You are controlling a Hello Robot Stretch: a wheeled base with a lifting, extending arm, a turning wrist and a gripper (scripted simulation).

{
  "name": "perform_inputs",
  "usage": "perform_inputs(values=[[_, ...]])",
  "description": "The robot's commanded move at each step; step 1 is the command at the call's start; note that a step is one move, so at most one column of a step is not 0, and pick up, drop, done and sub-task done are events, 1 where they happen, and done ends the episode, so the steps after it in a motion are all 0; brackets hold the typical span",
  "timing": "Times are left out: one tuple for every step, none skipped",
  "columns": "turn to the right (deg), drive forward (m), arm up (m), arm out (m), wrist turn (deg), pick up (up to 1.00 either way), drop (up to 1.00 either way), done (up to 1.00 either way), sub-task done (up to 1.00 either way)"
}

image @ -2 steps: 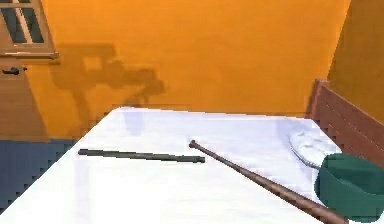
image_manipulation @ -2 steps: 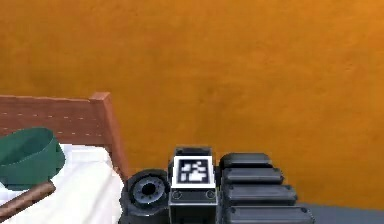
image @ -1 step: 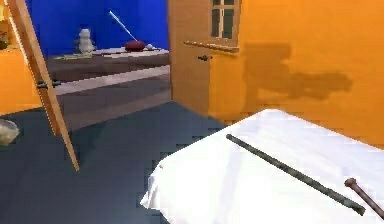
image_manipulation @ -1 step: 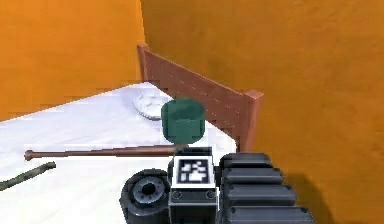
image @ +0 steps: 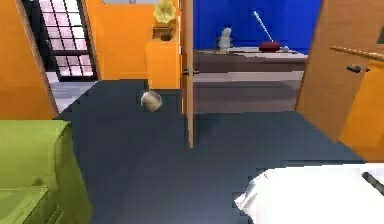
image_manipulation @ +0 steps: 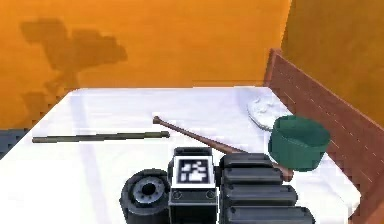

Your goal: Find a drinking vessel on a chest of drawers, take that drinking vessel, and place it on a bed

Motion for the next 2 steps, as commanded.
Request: perform_inputs(values=[[45.0,0.00,0.00,0.00,0.0,0.00,0.00,0.00,0.00],[45.0,0.00,0.00,0.00,0.0,0.00,0.00,0.00,0.00]])
